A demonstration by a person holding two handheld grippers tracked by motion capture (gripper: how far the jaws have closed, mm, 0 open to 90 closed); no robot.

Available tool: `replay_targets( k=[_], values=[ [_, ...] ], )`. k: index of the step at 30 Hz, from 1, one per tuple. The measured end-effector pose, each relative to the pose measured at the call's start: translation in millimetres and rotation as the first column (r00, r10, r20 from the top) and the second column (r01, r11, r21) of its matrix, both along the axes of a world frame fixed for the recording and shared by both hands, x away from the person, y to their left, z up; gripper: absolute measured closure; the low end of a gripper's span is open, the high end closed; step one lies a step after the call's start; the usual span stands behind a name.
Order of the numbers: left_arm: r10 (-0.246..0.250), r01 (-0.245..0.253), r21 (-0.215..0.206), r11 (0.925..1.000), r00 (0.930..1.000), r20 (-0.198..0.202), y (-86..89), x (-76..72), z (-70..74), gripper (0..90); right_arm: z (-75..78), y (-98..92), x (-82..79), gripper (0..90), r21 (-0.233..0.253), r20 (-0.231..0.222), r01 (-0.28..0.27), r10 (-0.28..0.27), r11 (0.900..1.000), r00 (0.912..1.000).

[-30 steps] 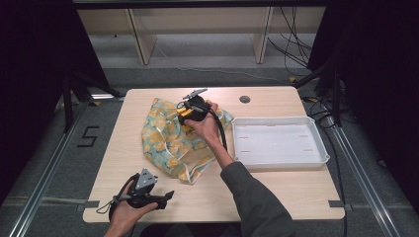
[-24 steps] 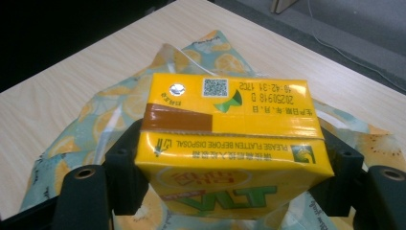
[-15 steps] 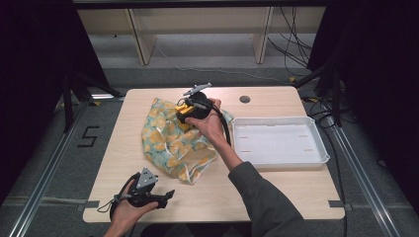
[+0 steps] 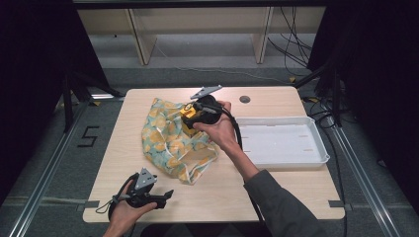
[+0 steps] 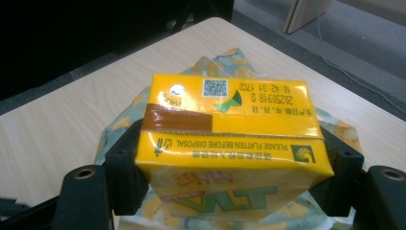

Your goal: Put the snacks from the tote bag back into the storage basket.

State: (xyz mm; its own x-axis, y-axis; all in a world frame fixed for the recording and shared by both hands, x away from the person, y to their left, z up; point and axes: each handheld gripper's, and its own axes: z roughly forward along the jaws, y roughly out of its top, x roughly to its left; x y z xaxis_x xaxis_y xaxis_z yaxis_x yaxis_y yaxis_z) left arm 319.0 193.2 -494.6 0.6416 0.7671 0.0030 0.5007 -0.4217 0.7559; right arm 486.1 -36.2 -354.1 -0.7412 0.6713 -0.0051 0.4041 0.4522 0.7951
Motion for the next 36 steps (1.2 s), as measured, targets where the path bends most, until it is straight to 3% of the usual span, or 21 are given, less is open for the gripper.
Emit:
replay_targets(
  k=[9,11,14,17,18,21,23,27,28,32,35,36],
  values=[
    [0.013,-0.013,-0.014,0.9998,0.9999,0.01,-1.5,0.2,-0.5,19.6,6.5,-29.2,-24.0,29.5,0.016,-0.008,-0.024,0.024,1.0,0.9997],
    [-0.008,0.008,0.008,0.9999,0.9999,0.009,0.1,0.5,0.1,19.6,5.8,-36.5,-27.2,29.6,0.016,0.005,-0.03,0.03,0.999,0.9995],
    [0.005,-0.005,-0.009,0.9999,0.9999,0.013,-0.9,0.6,-0.8,19.6,4.6,-48.2,-32.9,29.6,0.012,0.019,-0.034,0.034,0.999,0.9993],
    [0.019,-0.019,-0.022,0.9996,0.9998,0.008,-1.6,0.3,-2.0,19.6,1.5,-61.1,-40.4,29.6,0.027,0.004,0.004,-0.004,1.0,1.0],
    [0.019,-0.019,-0.008,0.9998,0.9998,0.009,-0.9,0.7,-1.8,19.6,0.3,-65.0,-41.6,29.6,0.035,0.009,0.009,-0.01,0.999,0.9999],
    [0.016,-0.016,-0.027,0.9995,0.9998,0.007,-1.8,1.0,-2.8,19.6,-1.2,-78.3,-45.0,29.6,0.021,-0.007,0.017,-0.017,1.0,0.9998],
    [0.015,-0.015,-0.028,0.9995,0.9999,0.006,-1.7,0.9,-3.0,19.6,-4.3,-85.5,-45.9,29.5,0.027,0.012,0.032,-0.033,0.999,0.9994],
    [0.008,-0.008,-0.004,1.0,0.9999,0.013,0.3,1.0,-1.2,19.5,-7.0,-100.1,-49.1,29.5,0.009,0.013,0.042,-0.042,0.999,0.999],
    [-0.005,0.005,0.02,0.9998,0.9999,0.011,2.1,1.3,-0.1,19.5,-8.2,-103.9,-49.3,29.5,0.012,0.012,0.052,-0.052,0.999,0.9986],
    [0.0,0.0,0.001,1.0,0.9999,0.013,0.9,1.3,-1.7,19.5,-15.6,-116.4,-53.5,29.5,0.016,0.02,0.092,-0.092,0.996,0.9955],
    [0.023,-0.023,-0.019,0.9996,0.9997,0.002,-1.9,1.1,-3.8,19.5,-21.6,-126.6,-54.7,29.5,0.011,0.001,0.102,-0.102,0.995,0.9947],
    [0.022,-0.022,-0.016,0.9996,0.9997,0.003,-1.8,1.2,-3.8,19.6,-24.8,-128.6,-54.3,29.5,0.024,0.017,0.113,-0.114,0.993,0.9934]
  ],
)
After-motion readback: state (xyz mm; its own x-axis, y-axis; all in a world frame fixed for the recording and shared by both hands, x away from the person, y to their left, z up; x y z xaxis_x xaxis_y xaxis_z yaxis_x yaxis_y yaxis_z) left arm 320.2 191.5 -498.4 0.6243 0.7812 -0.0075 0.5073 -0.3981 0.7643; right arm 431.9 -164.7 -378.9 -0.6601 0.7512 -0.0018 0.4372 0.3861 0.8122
